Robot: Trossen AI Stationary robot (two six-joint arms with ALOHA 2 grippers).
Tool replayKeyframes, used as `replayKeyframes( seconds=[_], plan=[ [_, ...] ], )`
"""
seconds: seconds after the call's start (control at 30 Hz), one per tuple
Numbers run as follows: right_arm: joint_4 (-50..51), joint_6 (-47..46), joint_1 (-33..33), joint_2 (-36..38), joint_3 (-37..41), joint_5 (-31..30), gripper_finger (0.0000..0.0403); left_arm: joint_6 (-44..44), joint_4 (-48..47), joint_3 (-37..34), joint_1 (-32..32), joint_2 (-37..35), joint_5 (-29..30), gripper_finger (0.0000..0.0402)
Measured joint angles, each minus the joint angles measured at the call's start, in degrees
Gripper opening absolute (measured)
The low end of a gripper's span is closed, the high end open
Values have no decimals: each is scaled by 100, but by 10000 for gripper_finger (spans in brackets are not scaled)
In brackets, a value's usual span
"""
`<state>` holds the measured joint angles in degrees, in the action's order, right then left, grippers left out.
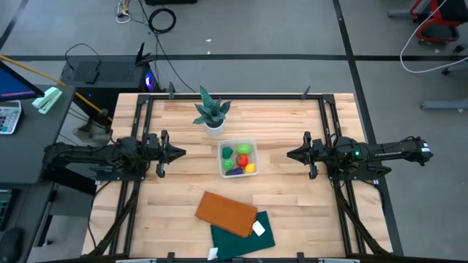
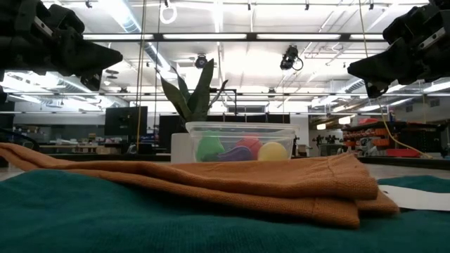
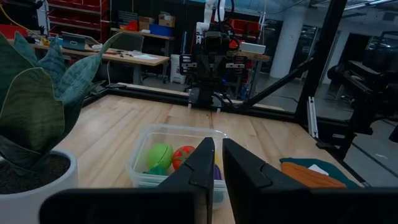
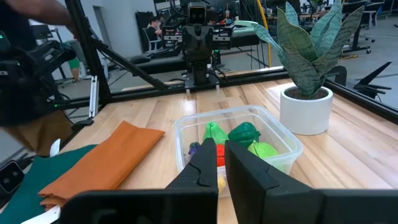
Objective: Pick and placing Produce into tupperware
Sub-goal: Return to Home Position
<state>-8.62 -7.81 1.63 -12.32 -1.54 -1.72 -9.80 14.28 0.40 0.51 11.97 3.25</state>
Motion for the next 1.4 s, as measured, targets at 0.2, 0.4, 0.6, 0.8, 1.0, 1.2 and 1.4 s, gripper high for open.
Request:
replayKeyframes(
  seconds=[0.2, 0.4, 0.6, 0.8, 1.0, 1.2, 1.4],
  plan=[
    [-2, 0, 0, 0, 0, 0, 0, 2, 0, 0, 1, 0, 0, 30],
    [0, 0, 0, -1, 0, 2, 0, 0, 2, -2, 2, 0, 0, 32],
    [-2, 0, 0, 0, 0, 4, 0, 2, 0, -2, 0, 0, 2, 40],
    [-1, 0, 1, -2, 0, 15, 1, 0, 2, -1, 0, 1, 0, 34],
    [0, 0, 2, -2, 0, 20, 1, 2, 2, 0, 0, 2, 0, 28],
    [-2, 0, 0, 0, 0, 20, 1, -1, 0, -2, 0, 2, 1, 38],
    [-1, 0, 1, -1, 0, 17, 1, 2, 1, -1, 1, 2, 0, 38]
  ],
)
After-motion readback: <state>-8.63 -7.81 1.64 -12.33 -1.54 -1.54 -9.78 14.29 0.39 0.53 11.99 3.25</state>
